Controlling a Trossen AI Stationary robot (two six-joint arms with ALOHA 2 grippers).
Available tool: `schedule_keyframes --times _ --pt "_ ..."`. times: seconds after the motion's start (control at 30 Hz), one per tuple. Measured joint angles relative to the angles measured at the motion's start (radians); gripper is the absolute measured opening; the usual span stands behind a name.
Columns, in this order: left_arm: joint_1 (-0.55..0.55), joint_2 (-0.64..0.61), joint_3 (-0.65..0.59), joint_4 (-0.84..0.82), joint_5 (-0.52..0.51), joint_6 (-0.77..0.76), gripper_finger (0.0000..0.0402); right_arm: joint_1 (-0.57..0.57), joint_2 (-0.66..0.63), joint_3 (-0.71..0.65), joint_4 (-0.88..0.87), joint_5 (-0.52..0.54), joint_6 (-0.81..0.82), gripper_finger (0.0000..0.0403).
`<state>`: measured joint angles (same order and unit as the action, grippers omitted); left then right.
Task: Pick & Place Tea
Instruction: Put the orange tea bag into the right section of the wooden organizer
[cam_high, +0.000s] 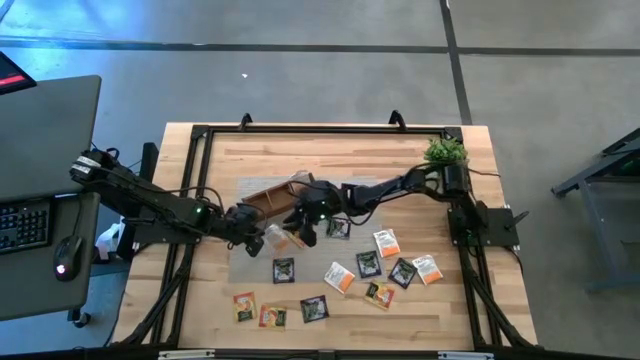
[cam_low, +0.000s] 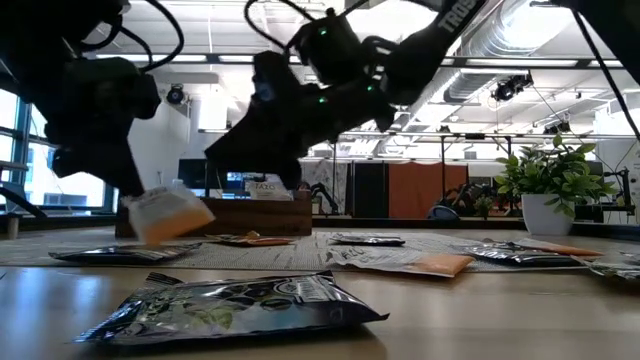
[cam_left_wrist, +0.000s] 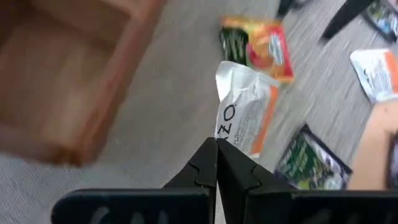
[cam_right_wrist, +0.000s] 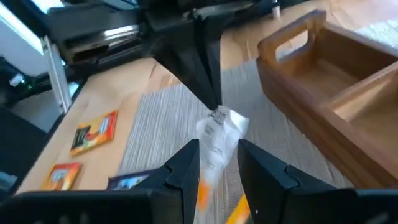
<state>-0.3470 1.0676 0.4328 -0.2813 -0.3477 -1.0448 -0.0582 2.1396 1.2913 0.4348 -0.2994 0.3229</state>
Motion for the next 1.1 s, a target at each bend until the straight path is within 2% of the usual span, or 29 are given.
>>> schedule_keyframes --times 0.23,0.53,0.67,0.83,1.1 --pt "0.0 0.0 0.0 0.055 -0.039 0.083 0.0 -0.006 0.083 0.078 -0.003 -0.008 0.021 0.0106" --pt "0.0 0.0 0.0 0.055 -0.06 0.106 0.0 -0.007 0.093 0.09 -0.003 -0.059 -0.007 0.0103" --pt "0.0 0.0 0.0 0.055 -0.06 0.106 0.0 -0.007 0.093 0.09 -0.004 -0.057 -0.016 0.0077" --pt "0.0 0.0 0.0 0.055 -0.08 0.098 0.0 -0.007 0.093 0.09 -0.004 -0.056 -0.038 0.0012" --pt "0.0 0.0 0.0 0.055 -0.093 0.095 0.0 -0.007 0.093 0.09 -0.005 -0.051 -0.055 0.0006"
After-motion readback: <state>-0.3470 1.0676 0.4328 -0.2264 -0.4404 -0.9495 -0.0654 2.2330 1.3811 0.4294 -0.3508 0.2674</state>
